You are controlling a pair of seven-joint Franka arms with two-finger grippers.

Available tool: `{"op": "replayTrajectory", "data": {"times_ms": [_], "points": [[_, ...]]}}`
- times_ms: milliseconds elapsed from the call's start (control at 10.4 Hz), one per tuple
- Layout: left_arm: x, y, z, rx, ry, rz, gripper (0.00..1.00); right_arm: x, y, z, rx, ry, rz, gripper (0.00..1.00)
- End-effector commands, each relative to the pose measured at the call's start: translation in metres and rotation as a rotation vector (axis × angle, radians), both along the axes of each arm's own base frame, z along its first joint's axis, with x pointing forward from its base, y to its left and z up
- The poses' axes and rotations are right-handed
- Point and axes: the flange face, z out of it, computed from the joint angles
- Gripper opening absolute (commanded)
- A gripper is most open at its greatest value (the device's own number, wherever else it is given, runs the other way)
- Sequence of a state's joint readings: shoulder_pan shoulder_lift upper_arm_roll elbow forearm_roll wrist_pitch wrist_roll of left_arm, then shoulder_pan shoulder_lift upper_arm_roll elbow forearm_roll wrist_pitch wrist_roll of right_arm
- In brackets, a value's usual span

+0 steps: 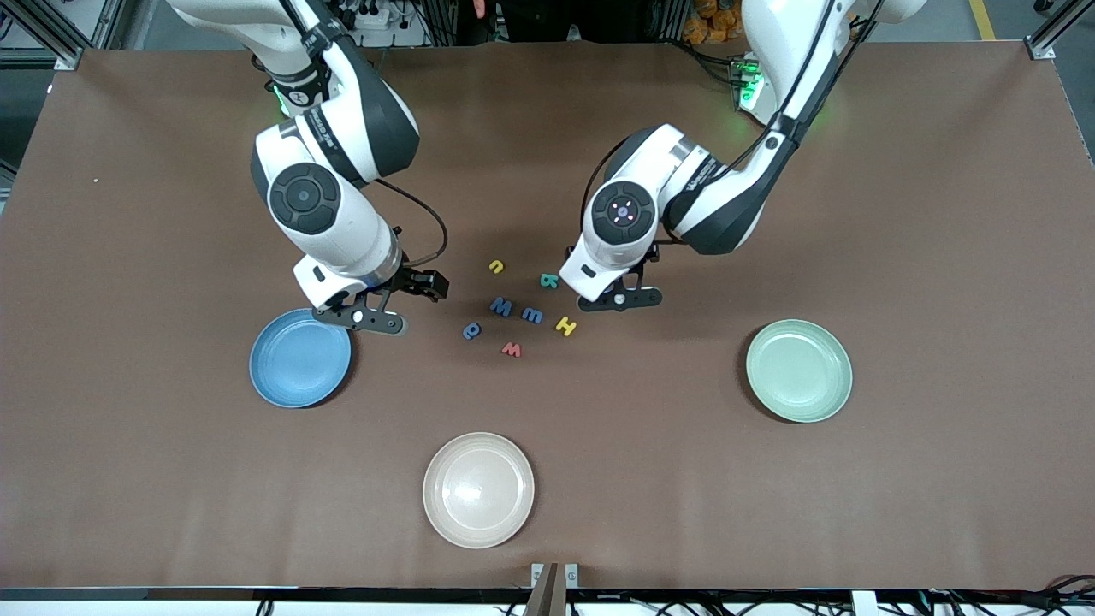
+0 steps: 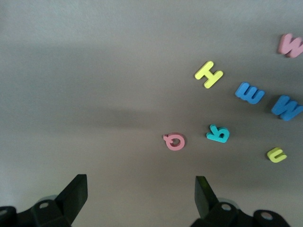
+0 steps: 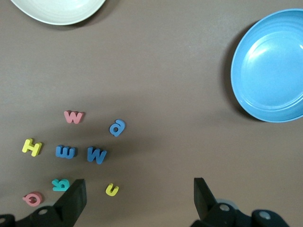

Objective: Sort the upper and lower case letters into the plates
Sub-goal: 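Lower the left gripper over the pink g while the right gripper approaches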

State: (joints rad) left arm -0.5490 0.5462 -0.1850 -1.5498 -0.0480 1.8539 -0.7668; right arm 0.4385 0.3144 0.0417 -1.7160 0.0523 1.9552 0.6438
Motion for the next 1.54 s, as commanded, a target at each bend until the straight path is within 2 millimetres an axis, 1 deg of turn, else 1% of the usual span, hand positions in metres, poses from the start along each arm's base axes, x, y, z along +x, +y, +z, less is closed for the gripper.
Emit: {"op": "replayTrajectory", "data": {"times_ms": [0,96,192,288,384,480,768,961,1057,1153,1249,1441], "points": [[-0.007,-0.012,-0.031,0.006,-0.010,0.019,1.00,-0.003,-0.022,0.021,0.001,-0.028,-0.029,1.00],[-0.013,-0.017,-0.037,0.016,-0.006,0.029,1.00,-0.003,-0.023,0.021,0.000,-0.026,-0.030,1.00],[-0.019,-0.019,-0.049,0.030,0.009,0.026,1.00,-0.003,-0.022,0.021,-0.003,-0.027,-0.027,1.00],[-0.032,-0.025,-0.061,0.032,0.007,0.022,1.00,-0.002,-0.022,0.020,-0.006,-0.030,-0.025,1.00],[-0.037,-0.025,-0.071,0.029,-0.002,0.034,1.00,-0.002,-0.022,0.020,-0.007,-0.031,-0.026,1.00],[-0.039,-0.022,-0.079,0.034,0.001,0.035,1.00,-0.002,-0.021,0.020,-0.007,-0.031,-0.026,1.00],[-0.040,-0.023,-0.102,0.053,-0.015,0.013,1.00,-0.003,-0.020,0.019,-0.008,-0.029,-0.025,1.00],[-0.039,-0.025,-0.110,0.049,-0.020,0.030,1.00,-0.003,-0.019,0.018,-0.007,-0.032,-0.025,1.00],[-0.042,-0.026,-0.122,0.050,-0.016,0.026,1.00,-0.004,-0.018,0.018,-0.007,-0.032,-0.025,1.00],[-0.043,-0.029,-0.130,0.037,-0.026,0.025,1.00,-0.004,-0.017,0.018,-0.006,-0.033,-0.025,1.00],[-0.043,-0.029,-0.132,0.034,-0.028,0.017,1.00,-0.004,-0.017,0.018,-0.007,-0.035,-0.026,1.00],[-0.053,-0.043,-0.133,0.026,-0.055,-0.032,1.00,-0.004,-0.016,0.018,-0.006,-0.035,-0.027,1.00]]}}
